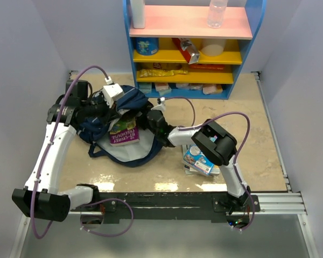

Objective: Pack the student bag
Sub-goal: Place the book in the student bag.

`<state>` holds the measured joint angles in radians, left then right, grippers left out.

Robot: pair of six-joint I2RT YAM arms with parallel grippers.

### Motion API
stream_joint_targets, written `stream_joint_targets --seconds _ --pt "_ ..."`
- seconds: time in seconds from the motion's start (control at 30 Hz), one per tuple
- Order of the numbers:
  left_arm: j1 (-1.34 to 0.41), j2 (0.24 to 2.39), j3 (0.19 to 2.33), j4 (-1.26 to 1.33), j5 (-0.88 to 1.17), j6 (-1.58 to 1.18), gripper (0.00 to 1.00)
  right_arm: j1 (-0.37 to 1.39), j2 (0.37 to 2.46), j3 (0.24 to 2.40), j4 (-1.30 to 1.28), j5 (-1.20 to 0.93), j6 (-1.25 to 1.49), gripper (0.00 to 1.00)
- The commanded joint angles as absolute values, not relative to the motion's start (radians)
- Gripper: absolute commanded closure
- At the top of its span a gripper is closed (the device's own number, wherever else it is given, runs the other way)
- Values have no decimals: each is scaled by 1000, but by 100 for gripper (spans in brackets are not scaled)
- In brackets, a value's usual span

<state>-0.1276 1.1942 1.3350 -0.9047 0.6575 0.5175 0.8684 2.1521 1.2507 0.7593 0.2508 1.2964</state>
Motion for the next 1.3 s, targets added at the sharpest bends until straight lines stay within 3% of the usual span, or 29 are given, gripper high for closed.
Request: stream_joint_targets --seconds 0.0,0.17,0.33,0.37,0.47,0.53,0.67,0.77,0.97,1.27 --pt "-140 1161 1371 -810 778 526 100 874 2051 1339 501 256 1168 2" --pt "-140 1157 1339 -789 778 522 100 879 1938 1315 325 310 987 2" --pt "-140 1163 1333 -779 776 514 100 917 1888 1328 155 328 885 12" --pt "-140 1163 1332 -779 775 512 100 929 1872 1328 138 307 850 22" --pt "-140 1164 1331 -776 769 515 100 972 1835 1302 78 293 789 36" --pt "-140 1167 1330 -776 765 520 100 1012 1798 1245 66 290 759 40" --pt "-140 1169 1322 -770 767 518 100 1057 1776 1180 117 244 652 74" --pt "-140 1166 1315 -761 765 514 100 1094 1776 1141 181 184 580 87" --pt "-140 1172 1321 -753 772 500 100 1100 1888 1178 249 112 531 96" --pt "-140 1170 1332 -762 775 508 100 1100 2068 1333 297 138 525 98"
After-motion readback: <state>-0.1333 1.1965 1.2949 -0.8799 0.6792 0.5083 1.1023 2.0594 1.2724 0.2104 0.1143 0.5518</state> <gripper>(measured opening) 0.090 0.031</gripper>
